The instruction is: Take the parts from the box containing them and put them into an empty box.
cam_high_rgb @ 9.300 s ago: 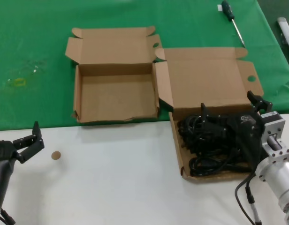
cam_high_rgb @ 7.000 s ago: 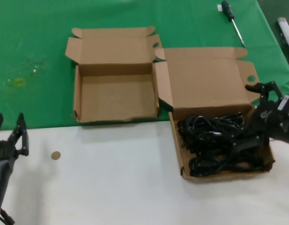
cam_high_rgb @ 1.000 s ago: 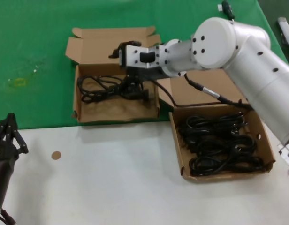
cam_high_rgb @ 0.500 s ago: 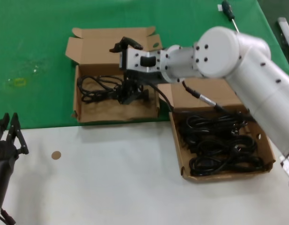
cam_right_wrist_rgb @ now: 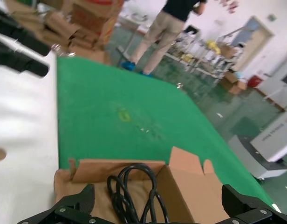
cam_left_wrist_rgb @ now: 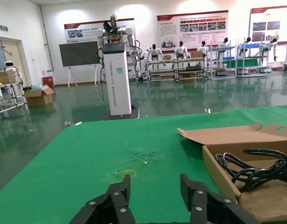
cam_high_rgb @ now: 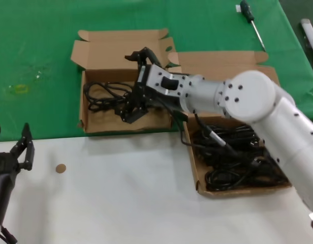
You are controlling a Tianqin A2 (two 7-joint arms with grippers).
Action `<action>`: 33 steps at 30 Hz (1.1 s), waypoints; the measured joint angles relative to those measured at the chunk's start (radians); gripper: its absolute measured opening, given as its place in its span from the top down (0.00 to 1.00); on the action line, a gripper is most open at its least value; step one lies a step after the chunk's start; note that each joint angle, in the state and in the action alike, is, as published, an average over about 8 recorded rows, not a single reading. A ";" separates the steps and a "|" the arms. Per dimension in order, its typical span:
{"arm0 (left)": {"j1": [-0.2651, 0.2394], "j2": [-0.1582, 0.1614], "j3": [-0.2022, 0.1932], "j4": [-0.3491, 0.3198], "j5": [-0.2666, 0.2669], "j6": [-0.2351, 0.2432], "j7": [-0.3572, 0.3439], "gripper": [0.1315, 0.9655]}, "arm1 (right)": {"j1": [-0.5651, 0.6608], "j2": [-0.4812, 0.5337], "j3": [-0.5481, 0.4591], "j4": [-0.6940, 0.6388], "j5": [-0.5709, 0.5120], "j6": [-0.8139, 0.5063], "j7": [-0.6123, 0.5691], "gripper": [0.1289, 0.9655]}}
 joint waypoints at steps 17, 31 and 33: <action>0.000 0.000 0.000 0.000 0.000 0.000 0.000 0.35 | -0.264 0.031 0.142 0.169 0.161 0.186 -0.009 0.00; 0.000 0.000 0.000 0.000 0.000 0.000 0.000 0.11 | -0.481 0.057 0.257 0.307 0.293 0.338 -0.016 0.00; 0.000 0.000 0.000 0.000 0.000 0.000 0.000 0.07 | -0.512 0.061 0.274 0.327 0.313 0.360 -0.017 0.00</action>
